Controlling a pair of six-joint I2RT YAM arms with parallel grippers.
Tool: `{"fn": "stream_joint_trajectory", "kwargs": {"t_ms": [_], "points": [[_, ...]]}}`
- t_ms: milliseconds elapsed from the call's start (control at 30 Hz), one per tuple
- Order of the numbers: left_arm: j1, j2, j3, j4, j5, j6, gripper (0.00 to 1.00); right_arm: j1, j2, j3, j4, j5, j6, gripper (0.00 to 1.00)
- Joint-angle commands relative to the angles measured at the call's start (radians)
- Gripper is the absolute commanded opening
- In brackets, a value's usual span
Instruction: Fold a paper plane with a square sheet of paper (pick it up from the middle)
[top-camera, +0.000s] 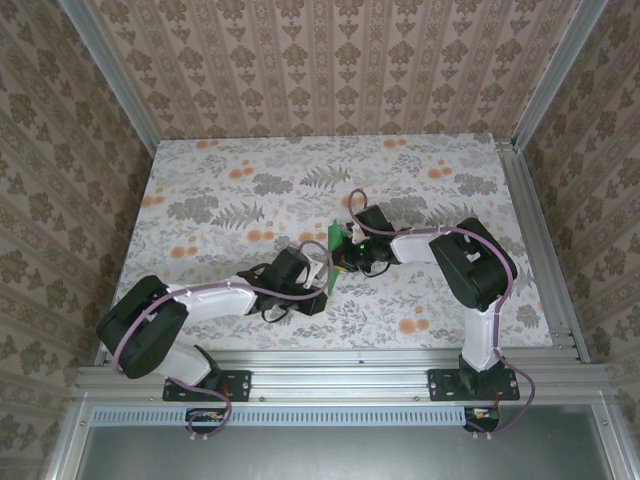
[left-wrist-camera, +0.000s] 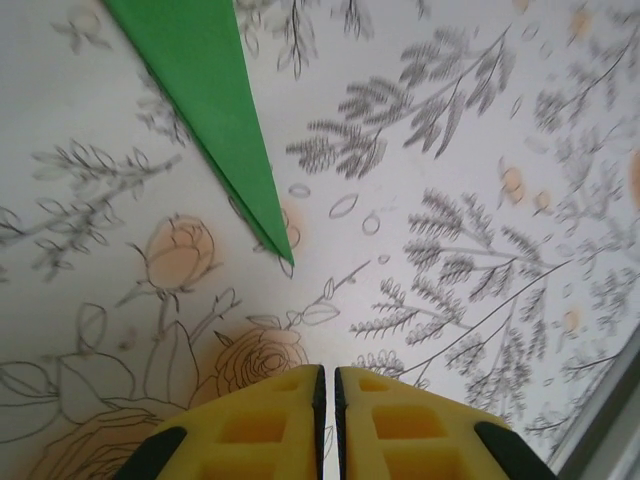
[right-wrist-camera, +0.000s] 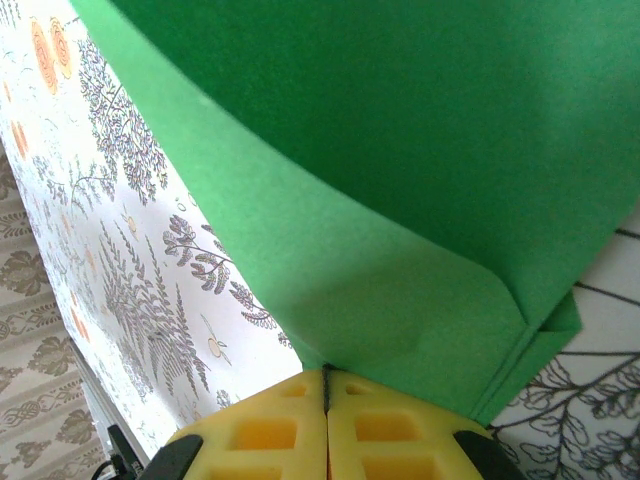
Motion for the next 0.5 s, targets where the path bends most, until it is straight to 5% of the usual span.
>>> {"fn": "stream_joint_trajectory", "kwargs": {"t_ms": [0, 467], "points": [[0.032, -0.002, 0.028, 0.041, 0.057, -0.036, 0.14, -0.004, 0.053, -0.028, -0.126, 0.161, -0.027, 0.09], [0.053, 0.196, 0.073, 0.301, 0.091, -0.071, 0.14, -0.002, 0.04, -0.032, -0.117, 0.136, -0.024, 0.1]]}}
